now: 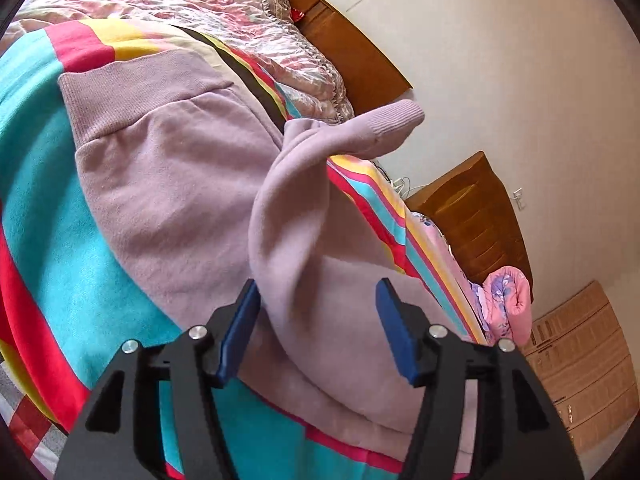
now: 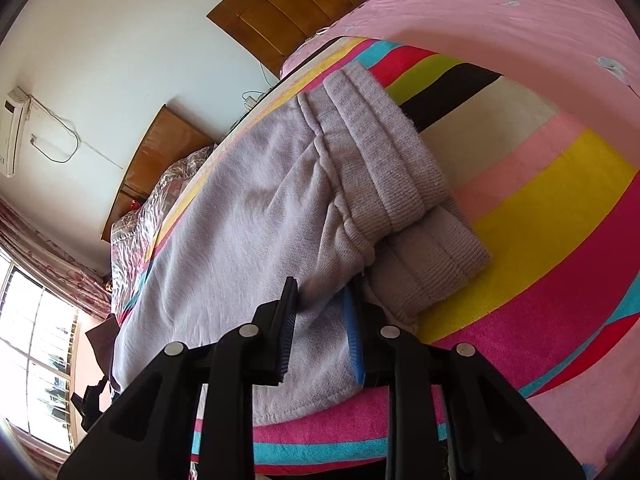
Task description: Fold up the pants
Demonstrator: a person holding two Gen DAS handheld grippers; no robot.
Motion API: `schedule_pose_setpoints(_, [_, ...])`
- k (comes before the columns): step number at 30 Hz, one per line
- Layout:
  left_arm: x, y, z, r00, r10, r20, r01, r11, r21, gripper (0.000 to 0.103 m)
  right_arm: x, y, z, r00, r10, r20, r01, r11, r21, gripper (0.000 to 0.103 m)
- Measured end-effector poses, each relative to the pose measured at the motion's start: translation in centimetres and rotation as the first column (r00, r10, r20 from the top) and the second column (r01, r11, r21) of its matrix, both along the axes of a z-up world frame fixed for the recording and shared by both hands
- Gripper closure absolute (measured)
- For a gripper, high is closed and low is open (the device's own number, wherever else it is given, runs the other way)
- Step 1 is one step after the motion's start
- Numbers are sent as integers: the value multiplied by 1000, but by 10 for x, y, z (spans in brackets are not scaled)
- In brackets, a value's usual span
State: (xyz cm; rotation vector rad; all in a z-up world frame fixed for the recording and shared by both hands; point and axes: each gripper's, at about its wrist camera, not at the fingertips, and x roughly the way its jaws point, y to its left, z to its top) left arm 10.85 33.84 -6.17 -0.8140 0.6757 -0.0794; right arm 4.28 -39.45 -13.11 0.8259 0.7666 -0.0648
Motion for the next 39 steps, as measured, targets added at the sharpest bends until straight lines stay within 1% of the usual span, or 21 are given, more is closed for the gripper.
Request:
schedule_pose_setpoints(1, [-6,-8,3,1000,-3,2,3,1000,-6,39,0,-1,0,1000,-3,3,3,1000,4,80])
schedule_pose_setpoints(2, [-11,-15,3,1000,-9,6,9,1000,-21,33,-1,1,-2,1000,-4,5,4,1000,5,80])
schedule_pose_setpoints(3, [-17,-23,2,1000,-18,6,19,999,-43,31,-2,1,-2,1000,-2,7,2,1000,5,80])
schedule_pose_setpoints(6, [-28,-45,-6,997,-72,3,72,991,-111,31,-5,1,-2,1000,2,11,-2,1000,11,79])
schedule_pose_setpoints(8, [-31,-61,-14,993,-116,-2,114,984,-139,31,-6,1,-3,1000,6,14,-6,1000,7,79])
schedule_pose_setpoints(11, [-27,-86,-22,984,-176,-15,172,975,-138,31,-9,2,-6,1000,2,29,-3,1000,14,80])
schedule_pose_setpoints(15, [-19,-108,-23,974,-227,-8,223,961,-165,31,-13,4,-6,999,3,33,-3,1000,4,79])
schedule_pose_setpoints(18, [-16,-117,-22,968,-253,-11,247,953,-176,30,-15,5,-6,999,9,35,-9,1000,5,76])
schedule_pose_setpoints(20, [-13,-116,-27,969,-244,-21,236,951,-199,30,-13,7,-5,999,13,31,-13,1000,-2,73])
schedule_pose_setpoints(21, [-13,-115,-28,971,-237,-21,228,953,-201,30,-12,8,-4,999,16,31,-16,1000,-3,69])
schedule_pose_setpoints(22, [-13,-113,-28,974,-226,-30,216,957,-195,30,-11,10,-3,999,20,33,-20,1000,-4,65])
schedule_pose_setpoints(24, [-15,-106,-28,978,-202,-59,189,966,-176,30,-10,13,-1,999,24,33,-24,1000,-14,64])
schedule_pose_setpoints(26, [-14,-103,-25,978,-195,-72,180,967,-178,31,-9,15,-1,999,32,23,-32,999,-16,64])
schedule_pose_setpoints(28, [-9,-102,-23,976,-195,-100,178,972,-157,32,-9,17,-1,999,41,18,-41,999,-17,64])
schedule_pose_setpoints(29, [-4,-102,-22,977,-182,-115,165,975,-147,32,-8,18,-2,999,44,16,-43,999,-22,64])
schedule_pose_setpoints(30, [1,-99,-22,978,-166,-130,147,979,-143,34,-8,18,-3,999,45,15,-44,999,-22,64])
schedule_pose_setpoints(31, [4,-95,-22,978,-148,-147,126,981,-150,38,-7,18,-4,999,43,14,-42,999,-19,64])
schedule_pose_setpoints(33, [9,-92,-21,975,-128,-184,95,980,-177,38,-6,19,-3,999,36,7,-36,999,-21,64])
schedule_pose_setpoints(34, [10,-92,-19,972,-124,-198,90,981,-170,38,-5,20,-3,999,36,3,-36,999,-27,64])
schedule_pose_setpoints(37, [14,-96,-17,972,-107,-209,78,987,-140,38,-3,21,-5,999,36,1,-35,999,-27,64])
schedule_pose_setpoints(39, [20,-97,-15,978,-83,-191,55,987,-148,39,-2,20,-8,1000,26,12,-26,999,-18,67])
